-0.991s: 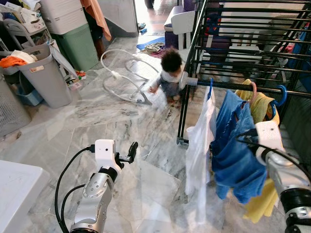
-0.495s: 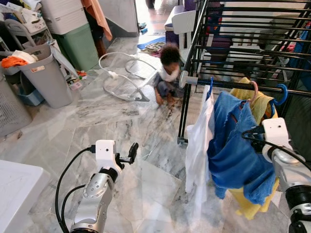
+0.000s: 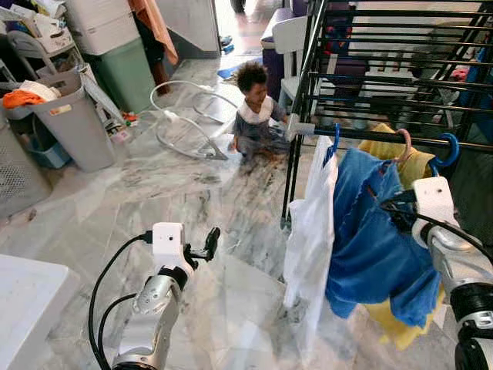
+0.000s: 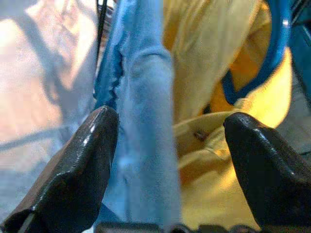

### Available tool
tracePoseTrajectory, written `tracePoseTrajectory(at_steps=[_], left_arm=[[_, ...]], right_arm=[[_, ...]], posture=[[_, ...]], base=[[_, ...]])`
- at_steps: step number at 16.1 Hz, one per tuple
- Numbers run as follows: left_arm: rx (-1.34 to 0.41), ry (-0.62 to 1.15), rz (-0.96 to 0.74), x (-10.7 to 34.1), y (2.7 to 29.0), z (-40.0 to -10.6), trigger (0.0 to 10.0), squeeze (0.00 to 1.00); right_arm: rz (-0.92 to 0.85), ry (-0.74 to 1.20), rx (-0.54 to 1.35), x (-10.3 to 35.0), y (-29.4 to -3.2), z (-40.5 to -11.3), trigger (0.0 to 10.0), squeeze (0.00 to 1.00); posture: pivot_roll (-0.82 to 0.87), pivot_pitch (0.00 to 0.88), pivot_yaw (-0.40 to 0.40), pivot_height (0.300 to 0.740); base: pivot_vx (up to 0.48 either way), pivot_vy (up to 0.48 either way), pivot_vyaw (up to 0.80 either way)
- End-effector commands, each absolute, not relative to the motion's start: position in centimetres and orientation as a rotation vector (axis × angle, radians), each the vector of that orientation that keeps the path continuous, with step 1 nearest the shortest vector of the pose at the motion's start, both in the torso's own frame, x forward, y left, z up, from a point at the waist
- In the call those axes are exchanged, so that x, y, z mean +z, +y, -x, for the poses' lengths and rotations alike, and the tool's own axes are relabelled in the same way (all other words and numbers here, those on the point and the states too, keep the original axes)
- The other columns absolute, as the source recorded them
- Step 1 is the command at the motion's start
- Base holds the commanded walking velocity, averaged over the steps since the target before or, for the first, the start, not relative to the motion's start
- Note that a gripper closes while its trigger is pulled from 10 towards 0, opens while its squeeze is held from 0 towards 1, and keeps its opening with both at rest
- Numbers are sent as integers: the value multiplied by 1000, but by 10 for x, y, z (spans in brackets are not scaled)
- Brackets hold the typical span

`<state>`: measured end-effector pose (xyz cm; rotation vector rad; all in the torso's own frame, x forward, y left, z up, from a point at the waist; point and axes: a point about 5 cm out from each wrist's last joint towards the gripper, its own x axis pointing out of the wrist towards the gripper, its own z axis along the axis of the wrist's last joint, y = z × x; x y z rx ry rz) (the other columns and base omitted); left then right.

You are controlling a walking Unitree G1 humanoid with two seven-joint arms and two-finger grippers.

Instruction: Hang hanger

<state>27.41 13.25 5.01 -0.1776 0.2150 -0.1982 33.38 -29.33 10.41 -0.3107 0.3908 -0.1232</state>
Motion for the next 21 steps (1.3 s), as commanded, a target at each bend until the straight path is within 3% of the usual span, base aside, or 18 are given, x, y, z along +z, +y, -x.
tracePoseTrajectory(at_steps=[1,2,3,21], left_arm=[[-190,222,163,50,135,-274,10000,0],[-190,223,163,50,135,-273,10000,0],[-193,224,163,50,134,-273,10000,0],[-196,233,156,49,134,-275,10000,0]], right_arm=[[294,403,-89,99,-286,-335,8549,0],[290,410,-82,97,-284,-335,7961,0],[288,418,-74,95,-283,-334,0,0],[129,435,-141,82,-286,-330,0,0]], posture=[[-167,0,126,740],[-167,0,126,740],[-168,0,127,740],[-163,0,124,740]], base=[[0,0,0],[0,0,0],[0,0,0],[0,0,0]])
